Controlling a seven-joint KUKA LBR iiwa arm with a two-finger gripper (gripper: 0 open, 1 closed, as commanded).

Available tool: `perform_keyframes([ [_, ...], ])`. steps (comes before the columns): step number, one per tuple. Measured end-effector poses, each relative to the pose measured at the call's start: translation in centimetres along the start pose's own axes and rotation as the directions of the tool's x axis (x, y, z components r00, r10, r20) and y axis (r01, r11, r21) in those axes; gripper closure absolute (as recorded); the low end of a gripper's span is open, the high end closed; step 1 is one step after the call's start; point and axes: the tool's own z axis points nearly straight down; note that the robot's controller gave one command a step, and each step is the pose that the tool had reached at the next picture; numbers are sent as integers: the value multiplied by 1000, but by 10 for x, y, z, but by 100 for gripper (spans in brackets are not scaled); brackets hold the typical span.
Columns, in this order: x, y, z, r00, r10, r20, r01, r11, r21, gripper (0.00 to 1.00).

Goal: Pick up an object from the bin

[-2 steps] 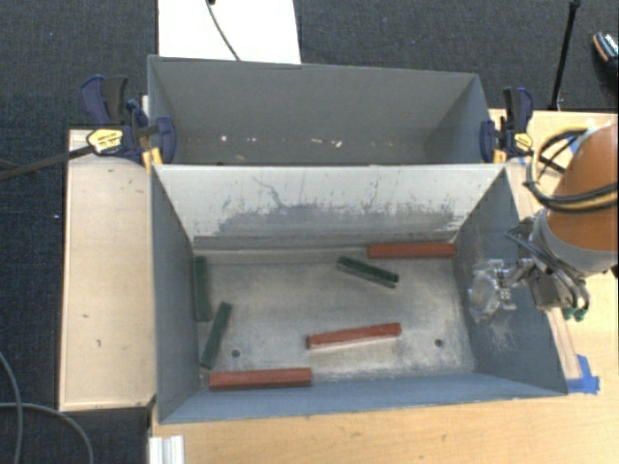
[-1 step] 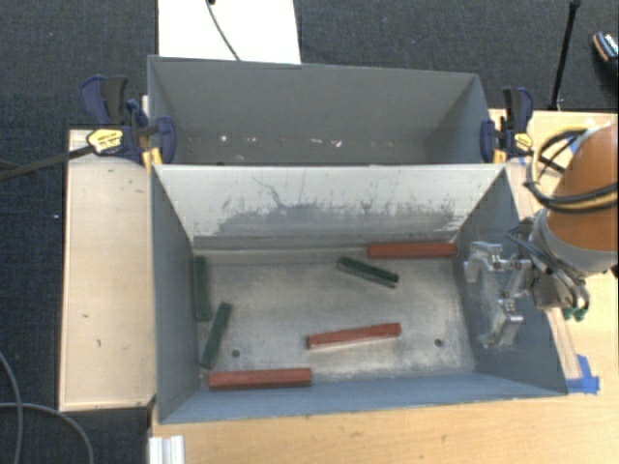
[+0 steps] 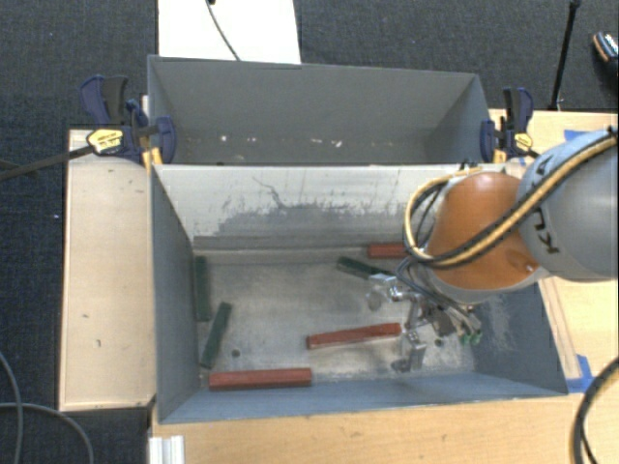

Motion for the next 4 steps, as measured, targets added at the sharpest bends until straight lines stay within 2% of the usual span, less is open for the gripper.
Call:
perform_keyframes([
  [1, -25, 12, 25, 999, -49, 8, 49, 999, 4, 0],
  [2, -24, 11, 24, 999, -49, 8, 49, 999, 6, 100],
  [3, -24, 11, 24, 999, -52, 8, 52, 999, 6, 0],
  [4, -24, 11, 24, 998, -54, 8, 54, 999, 6, 100],
])
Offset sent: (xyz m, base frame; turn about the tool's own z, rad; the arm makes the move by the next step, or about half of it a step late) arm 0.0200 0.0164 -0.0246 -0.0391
